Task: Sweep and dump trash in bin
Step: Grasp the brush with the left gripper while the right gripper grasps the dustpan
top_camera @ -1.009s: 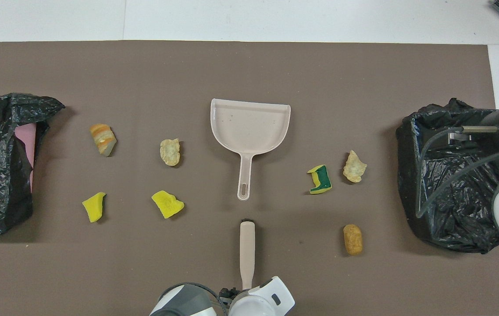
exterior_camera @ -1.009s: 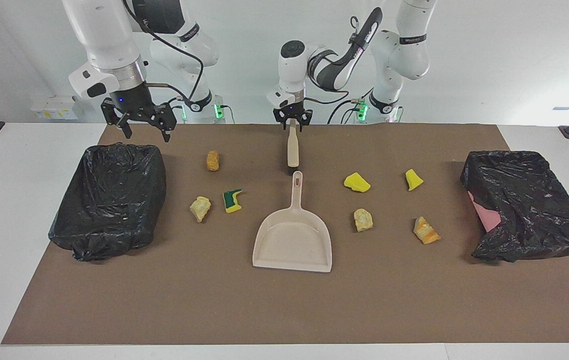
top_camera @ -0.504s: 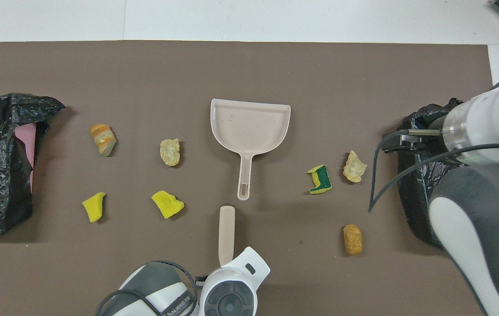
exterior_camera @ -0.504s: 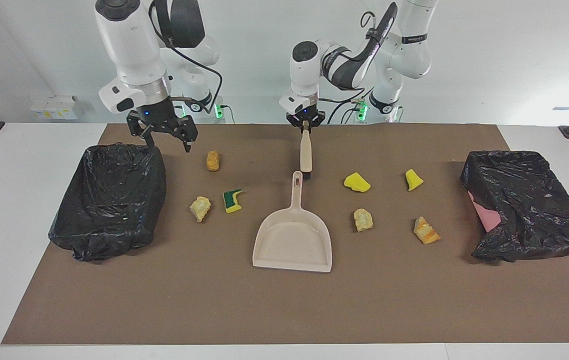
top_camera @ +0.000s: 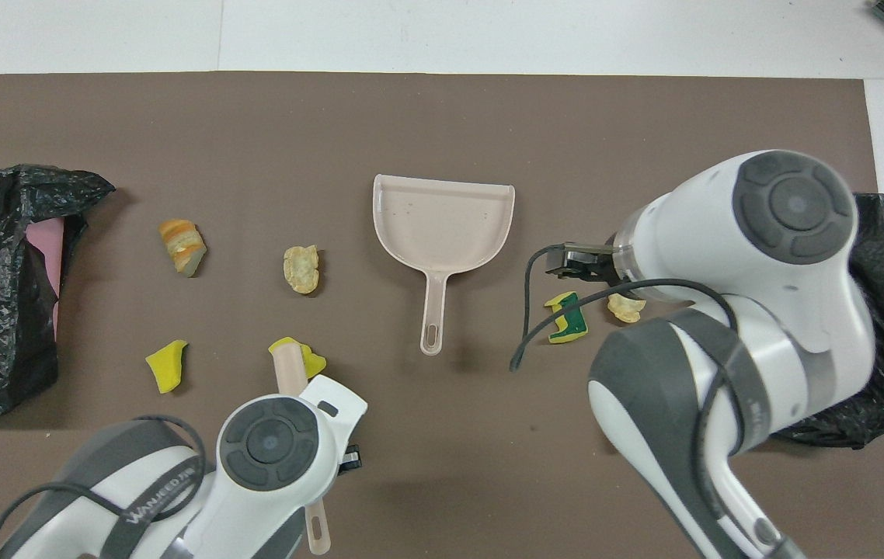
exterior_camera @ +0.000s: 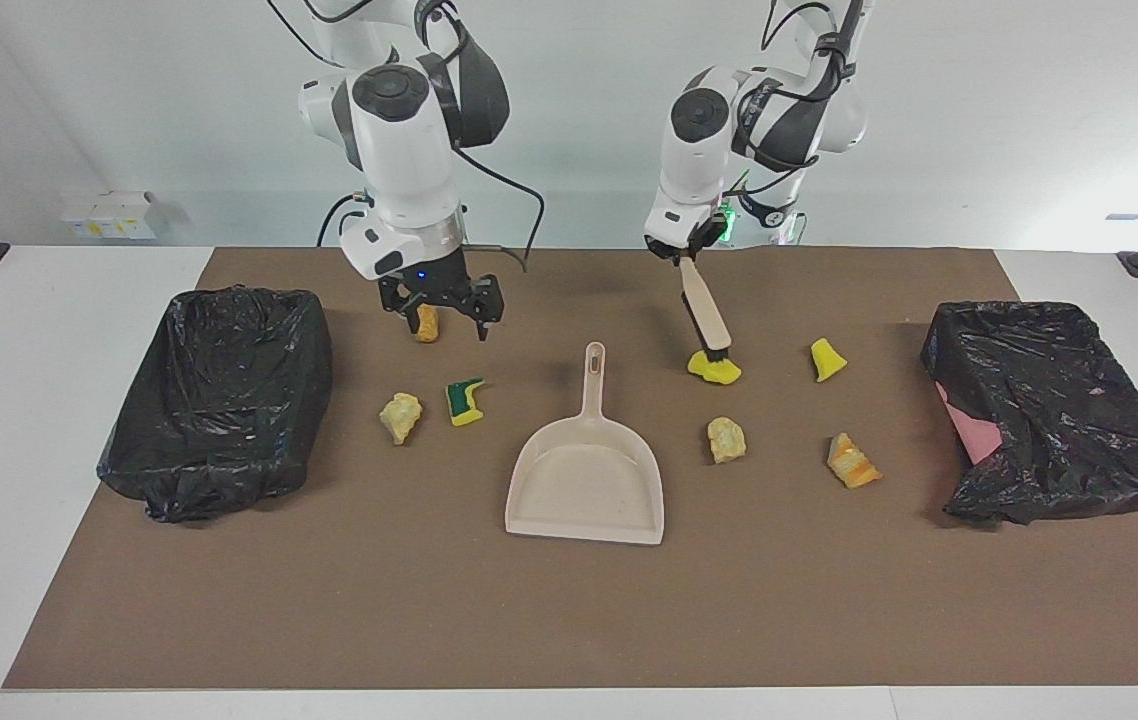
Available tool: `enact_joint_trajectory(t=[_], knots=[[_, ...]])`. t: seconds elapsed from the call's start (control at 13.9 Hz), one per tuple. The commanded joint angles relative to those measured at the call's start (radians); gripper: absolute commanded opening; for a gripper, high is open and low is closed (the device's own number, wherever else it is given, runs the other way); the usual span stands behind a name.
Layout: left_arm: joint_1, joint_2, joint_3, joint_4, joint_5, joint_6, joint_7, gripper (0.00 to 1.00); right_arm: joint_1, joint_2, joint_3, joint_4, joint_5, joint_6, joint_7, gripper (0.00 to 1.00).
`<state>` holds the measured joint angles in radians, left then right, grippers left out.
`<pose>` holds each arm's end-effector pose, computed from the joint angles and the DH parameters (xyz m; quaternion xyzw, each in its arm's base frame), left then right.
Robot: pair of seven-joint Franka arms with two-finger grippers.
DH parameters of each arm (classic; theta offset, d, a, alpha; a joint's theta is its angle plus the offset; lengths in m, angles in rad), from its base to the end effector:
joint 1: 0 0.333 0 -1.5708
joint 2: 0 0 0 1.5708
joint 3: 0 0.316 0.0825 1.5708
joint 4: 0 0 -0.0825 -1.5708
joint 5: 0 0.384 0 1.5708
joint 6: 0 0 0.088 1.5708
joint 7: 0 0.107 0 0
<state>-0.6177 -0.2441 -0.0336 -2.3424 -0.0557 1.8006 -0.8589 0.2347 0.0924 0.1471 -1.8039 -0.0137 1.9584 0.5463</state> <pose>0.3389 -0.2645 0.4095 -0.9821 -0.1138 0.1230 0.0856 0.5542 0.2188 0.4946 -0.9963 0.0803 -0.0281 0.0144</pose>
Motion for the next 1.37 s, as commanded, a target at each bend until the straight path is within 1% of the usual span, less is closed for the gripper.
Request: enact_joint_trajectory(t=[0.0, 0.14, 0.22, 0.36, 0.43, 0.5, 0.58, 0.65, 0.72, 0.79, 0.86, 1.01, 1.08, 1.15, 1.23, 1.3], knots=[[0.126, -0.021, -0.014, -0.021, 0.008, -0.043, -0.072, 0.00, 0.031, 0.073, -0.003, 0.000, 0.020, 0.114, 0.029, 1.00], [0.238, -0.017, -0.014, -0.029, 0.013, -0.065, -0.112, 0.00, 0.069, 0.124, -0.003, 0.009, 0.020, 0.187, 0.066, 1.00], [0.292, -0.014, -0.014, -0.029, 0.020, -0.075, -0.114, 0.00, 0.087, 0.136, -0.003, 0.012, 0.020, 0.198, 0.086, 1.00], [0.354, -0.012, -0.014, -0.029, 0.098, -0.076, -0.114, 0.00, 0.136, 0.171, -0.003, 0.040, 0.020, 0.214, 0.131, 1.00], [0.396, -0.014, -0.014, -0.037, 0.103, -0.073, -0.108, 0.00, 0.159, 0.188, -0.003, 0.047, 0.018, 0.226, 0.161, 1.00], [0.438, -0.024, -0.015, -0.066, 0.105, -0.058, -0.100, 0.00, 0.187, 0.208, -0.003, 0.052, 0.015, 0.243, 0.190, 1.00], [0.458, -0.056, -0.014, -0.104, 0.103, -0.046, -0.062, 0.00, 0.213, 0.236, -0.003, 0.054, 0.006, 0.261, 0.205, 1.00], [0.479, -0.073, -0.014, -0.136, 0.103, -0.024, 0.007, 0.00, 0.238, 0.265, -0.003, 0.054, 0.004, 0.293, 0.225, 1.00], [0.490, -0.073, -0.014, -0.146, 0.103, -0.012, 0.036, 0.00, 0.254, 0.289, -0.004, 0.052, 0.000, 0.319, 0.242, 1.00], [0.480, -0.064, -0.015, -0.159, 0.102, 0.012, 0.064, 0.00, 0.259, 0.306, -0.003, 0.049, -0.002, 0.333, 0.244, 1.00], [0.480, -0.055, -0.016, -0.163, 0.087, 0.069, 0.105, 0.00, 0.267, 0.316, -0.003, 0.041, -0.002, 0.338, 0.239, 1.00], [0.477, -0.034, -0.017, -0.157, 0.030, 0.121, 0.153, 0.00, 0.268, 0.319, -0.004, 0.028, -0.003, 0.339, 0.233, 1.00], [0.461, -0.026, -0.017, -0.157, -0.008, 0.166, 0.209, 0.00, 0.262, 0.320, -0.004, 0.028, -0.003, 0.341, 0.228, 0.99], [0.440, -0.018, -0.017, -0.157, -0.060, 0.201, 0.233, 0.00, 0.258, 0.320, -0.004, 0.028, -0.003, 0.343, 0.216, 0.91], [0.415, 0.003, -0.017, -0.149, -0.087, 0.223, 0.244, 0.00, 0.255, 0.322, -0.006, 0.028, -0.005, 0.344, 0.207, 0.81], [0.368, 0.028, -0.017, -0.143, -0.123, 0.258, 0.248, 0.00, 0.250, 0.322, -0.007, 0.028, -0.018, 0.361, 0.207, 0.75]])
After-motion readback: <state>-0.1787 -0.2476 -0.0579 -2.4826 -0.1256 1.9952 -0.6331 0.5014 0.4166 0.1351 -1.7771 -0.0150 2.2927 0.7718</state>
